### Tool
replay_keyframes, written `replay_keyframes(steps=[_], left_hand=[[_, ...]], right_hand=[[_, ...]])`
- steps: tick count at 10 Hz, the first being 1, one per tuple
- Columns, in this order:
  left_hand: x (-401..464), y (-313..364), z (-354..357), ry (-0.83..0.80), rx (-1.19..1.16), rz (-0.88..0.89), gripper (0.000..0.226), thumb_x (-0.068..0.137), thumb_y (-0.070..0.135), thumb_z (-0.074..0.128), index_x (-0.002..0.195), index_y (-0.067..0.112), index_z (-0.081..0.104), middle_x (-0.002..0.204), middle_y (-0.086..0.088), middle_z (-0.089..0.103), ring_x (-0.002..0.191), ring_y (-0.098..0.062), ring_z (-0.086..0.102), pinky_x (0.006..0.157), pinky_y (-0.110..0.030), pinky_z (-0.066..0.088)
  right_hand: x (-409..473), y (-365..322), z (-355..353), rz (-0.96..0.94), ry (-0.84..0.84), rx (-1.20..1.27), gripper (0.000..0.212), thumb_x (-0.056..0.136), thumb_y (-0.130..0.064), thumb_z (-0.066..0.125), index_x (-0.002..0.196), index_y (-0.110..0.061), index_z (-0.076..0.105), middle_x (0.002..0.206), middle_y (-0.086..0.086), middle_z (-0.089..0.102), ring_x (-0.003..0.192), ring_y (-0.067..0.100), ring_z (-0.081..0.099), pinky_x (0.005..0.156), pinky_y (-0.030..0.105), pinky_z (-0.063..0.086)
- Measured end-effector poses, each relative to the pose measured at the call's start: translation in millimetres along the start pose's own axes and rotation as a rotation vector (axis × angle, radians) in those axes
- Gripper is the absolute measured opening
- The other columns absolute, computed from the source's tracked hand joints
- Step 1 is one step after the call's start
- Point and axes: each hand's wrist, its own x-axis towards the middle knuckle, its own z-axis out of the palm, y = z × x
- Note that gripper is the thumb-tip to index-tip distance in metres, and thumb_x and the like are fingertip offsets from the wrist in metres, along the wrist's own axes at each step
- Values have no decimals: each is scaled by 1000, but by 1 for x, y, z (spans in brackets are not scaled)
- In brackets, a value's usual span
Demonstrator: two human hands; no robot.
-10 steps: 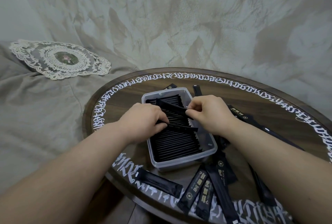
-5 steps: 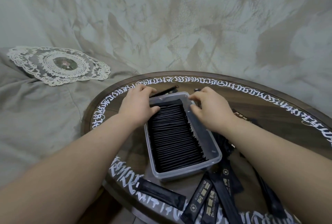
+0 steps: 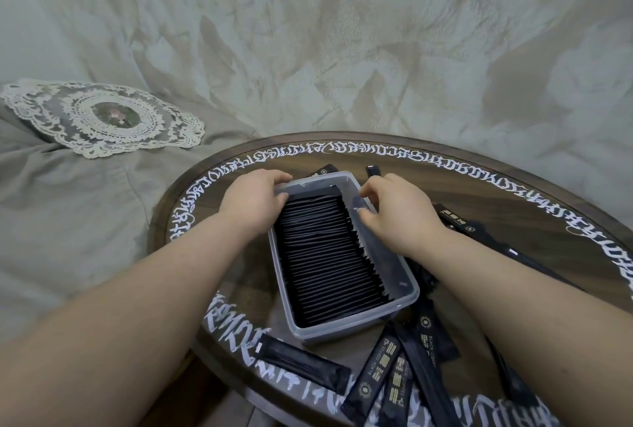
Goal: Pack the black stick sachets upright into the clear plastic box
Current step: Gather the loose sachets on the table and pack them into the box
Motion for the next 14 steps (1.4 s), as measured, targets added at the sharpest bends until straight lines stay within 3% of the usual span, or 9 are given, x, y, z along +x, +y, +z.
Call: replay_keyframes(steps=[2, 4, 5, 6, 7, 9, 11, 13, 14], left_hand=[[-14, -14, -14, -52, 55, -88, 11, 92, 32, 59, 85, 28, 67, 90, 3, 69, 90, -21, 62, 78, -31, 48], [-45, -28, -38, -25, 71, -220, 16, 95, 25, 50, 84, 19, 58, 85, -1, 62, 88, -24, 57, 73, -32, 42], [-62, -27, -51, -8, 10, -332, 26, 93, 15, 45, 73, 6, 59, 88, -20, 66, 87, -37, 61, 67, -33, 42], [-80, -25, -55, -34, -56, -413, 26, 91, 11, 45, 94, -9, 61, 102, -28, 63, 96, -42, 61, 76, -39, 49], [-103, -18, -58, 47, -471, -618, 31, 89, 20, 53, 100, -7, 61, 103, -24, 66, 94, -40, 65, 82, -44, 56], [-138, 1, -62, 5, -613, -685, 20, 84, 17, 55, 73, 0, 59, 74, -16, 63, 76, -35, 69, 76, -46, 59], [-156, 4, -50, -104, -835, -734, 14, 86, 13, 61, 87, -1, 59, 79, -16, 64, 67, -27, 65, 58, -29, 52], [-160, 6, -49, -295, -492, -497, 31, 86, 30, 62, 67, 6, 61, 63, -9, 64, 62, -22, 62, 64, -38, 53], [-154, 10, -55, -134, -120, -292, 27, 83, 37, 66, 71, 14, 56, 72, -3, 65, 74, -23, 62, 65, -32, 47]], right_hand=[[-11, -13, -5, -56, -83, -27, 31, 91, -32, 55, 120, -23, 55, 109, -2, 57, 101, 21, 56, 80, 31, 45], [-23, -33, -17, -103, -84, -77, 35, 93, -37, 51, 125, -23, 55, 122, 1, 55, 115, 24, 48, 91, 38, 45], [-33, -44, -22, -147, -30, -117, 34, 93, -39, 50, 122, -22, 58, 125, 2, 53, 118, 25, 43, 96, 41, 43], [-46, -56, -24, -180, 12, -169, 32, 94, -38, 48, 116, -20, 62, 119, 3, 54, 115, 25, 43, 92, 38, 44], [-61, -68, -23, -154, -13, -181, 30, 96, -37, 44, 111, -18, 62, 107, 5, 60, 103, 27, 53, 81, 36, 47], [-76, -88, -10, -23, -156, 9, 31, 98, -35, 39, 113, -16, 59, 108, 7, 66, 100, 30, 58, 82, 36, 47], [-83, -95, -4, -31, -313, 40, 34, 99, -29, 35, 109, -13, 63, 105, 8, 65, 97, 29, 58, 79, 35, 48], [-88, -82, 2, 55, -301, 11, 37, 94, -45, 43, 115, -16, 55, 107, 5, 66, 99, 27, 58, 83, 37, 49], [-84, -78, 5, 79, -287, 42, 31, 92, -38, 46, 113, -15, 53, 105, 6, 65, 95, 26, 58, 81, 37, 50]])
